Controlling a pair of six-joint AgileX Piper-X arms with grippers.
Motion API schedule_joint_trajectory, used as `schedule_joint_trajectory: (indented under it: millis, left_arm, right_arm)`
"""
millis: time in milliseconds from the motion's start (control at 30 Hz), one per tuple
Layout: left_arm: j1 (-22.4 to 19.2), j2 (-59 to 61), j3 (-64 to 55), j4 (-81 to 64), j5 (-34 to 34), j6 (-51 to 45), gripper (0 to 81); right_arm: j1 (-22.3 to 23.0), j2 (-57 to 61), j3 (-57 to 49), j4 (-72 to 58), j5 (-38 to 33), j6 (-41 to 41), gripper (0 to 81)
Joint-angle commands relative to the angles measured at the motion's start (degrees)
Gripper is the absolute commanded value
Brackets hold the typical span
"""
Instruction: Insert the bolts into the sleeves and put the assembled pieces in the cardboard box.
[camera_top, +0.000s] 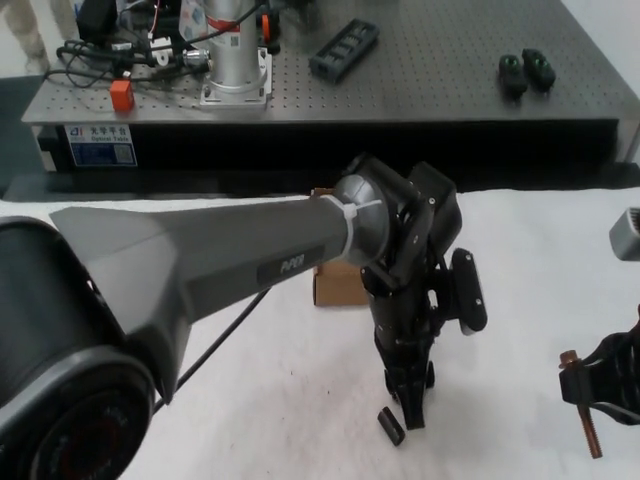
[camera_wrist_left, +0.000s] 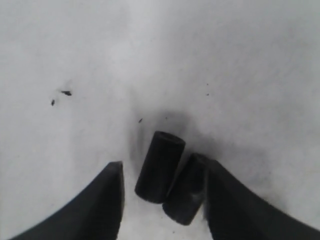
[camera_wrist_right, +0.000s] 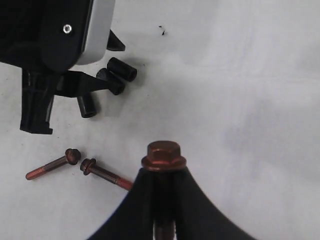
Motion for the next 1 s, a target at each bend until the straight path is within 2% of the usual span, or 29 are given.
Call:
schedule_joint_trajectory:
  millis: [0,300,433,567,700,967]
  left_arm:
    - [-0.99,2.77,0.3,-0.76,-0.31,0.72,35.7]
    - [-1.75,3.2,0.3,-1.75,-0.89,2.7,35.6]
    - [-1.75,3.2,0.3,-0.75,-4.52,2.94,35.6]
    - [-1.75,3.2,0.3,-0.66,-5.19,2.94,35.6]
    - [-1.6,0.95,0.3,-3.46,0.94,-3.74,35.6]
    - [0.97,-4.1,0.3,-9.68,0.75,-4.8,35.6]
  right_arm:
    - [-0.29,-0.51,-0.11,-0.04,-0.98,0.32,2.7]
    - [-0.29,-0.51,-0.11,0.34,-0.97,0.32,2.7]
    - [-0.29,-0.51,-0.11,0.36,-0.97,0.32,2.7]
    - [-0.29,-0.51,-0.11,0.31,-1.09,0.32,2.7]
    - [-0.29,-0.51,-0.11,0.31,-1.25,0.32,2.7]
    - [-0.29,-0.51,-0.11,0.31,-1.6,0.32,2.7]
